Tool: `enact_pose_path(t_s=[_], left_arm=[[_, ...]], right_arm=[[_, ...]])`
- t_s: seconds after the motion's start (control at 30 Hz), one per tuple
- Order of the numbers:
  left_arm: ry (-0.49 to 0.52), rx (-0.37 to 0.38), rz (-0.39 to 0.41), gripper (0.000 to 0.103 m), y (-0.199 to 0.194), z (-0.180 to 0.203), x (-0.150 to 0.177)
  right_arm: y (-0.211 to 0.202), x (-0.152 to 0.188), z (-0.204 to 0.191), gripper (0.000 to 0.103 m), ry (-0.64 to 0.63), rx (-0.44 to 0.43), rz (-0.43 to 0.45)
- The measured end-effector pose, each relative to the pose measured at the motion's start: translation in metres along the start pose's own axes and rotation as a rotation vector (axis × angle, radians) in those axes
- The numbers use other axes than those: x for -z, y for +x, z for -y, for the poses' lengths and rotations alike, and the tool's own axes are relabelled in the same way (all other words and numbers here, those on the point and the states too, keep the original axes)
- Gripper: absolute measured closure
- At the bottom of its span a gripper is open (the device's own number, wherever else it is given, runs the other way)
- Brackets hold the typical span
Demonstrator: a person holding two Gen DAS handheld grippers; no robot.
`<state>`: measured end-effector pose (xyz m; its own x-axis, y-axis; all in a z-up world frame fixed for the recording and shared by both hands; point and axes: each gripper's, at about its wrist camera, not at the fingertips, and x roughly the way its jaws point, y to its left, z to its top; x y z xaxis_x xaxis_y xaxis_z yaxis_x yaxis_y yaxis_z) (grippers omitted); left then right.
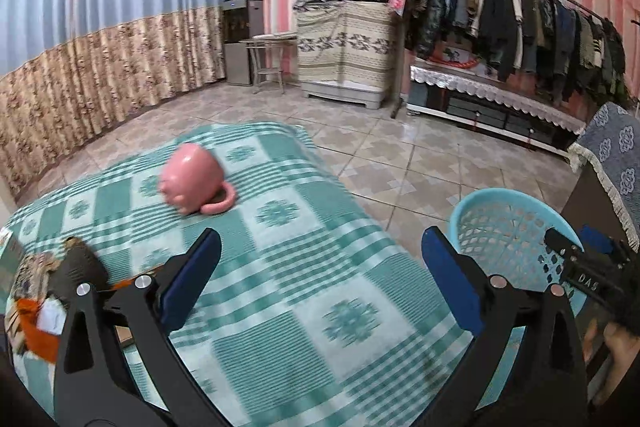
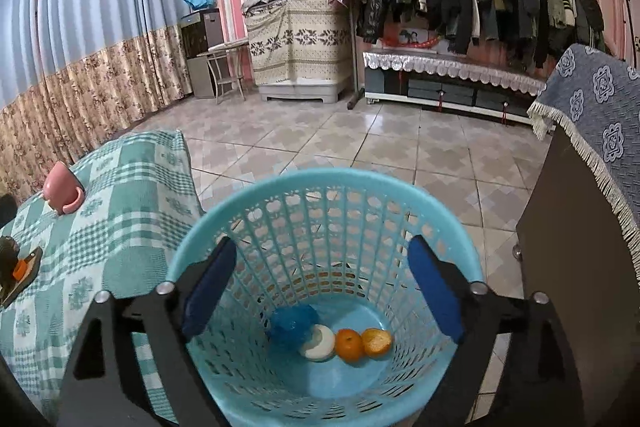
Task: Collect trash
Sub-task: 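Move the left gripper back to the table and grasp the orange cloth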
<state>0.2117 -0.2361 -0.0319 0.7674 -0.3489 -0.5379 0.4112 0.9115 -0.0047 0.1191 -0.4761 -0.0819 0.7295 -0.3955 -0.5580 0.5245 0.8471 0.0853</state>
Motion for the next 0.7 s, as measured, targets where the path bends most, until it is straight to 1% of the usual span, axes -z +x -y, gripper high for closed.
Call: enact_pose_path(t_s=[0.17,0.33,0.47,0.7], left_arm=[[-0.01,-0.059,0.021,0.006,-0.026,-0.029,0.01],[-0.045,-0.098,0.026,0.006,-0.051,-0.059,0.022],[-0.081,-0.133,0.033,0.006,-0.069,-0.083,0.033],[-0.133,-0.245,0.054,0.005,-0.102,-0.133,0.054]], right_arm=[[-0.014,-0.001,-0.017,0.008,-0.007,-0.015,0.015],[-0.029,-0.003,-0.041,0.008,-0.031,-0.048,0.027],[-0.043,-0.005,-0.066,0.007,-0.038,-0.095,0.038],[-0.062,0.001,-0.12,0.007,-0.095,-0.196,0.045]])
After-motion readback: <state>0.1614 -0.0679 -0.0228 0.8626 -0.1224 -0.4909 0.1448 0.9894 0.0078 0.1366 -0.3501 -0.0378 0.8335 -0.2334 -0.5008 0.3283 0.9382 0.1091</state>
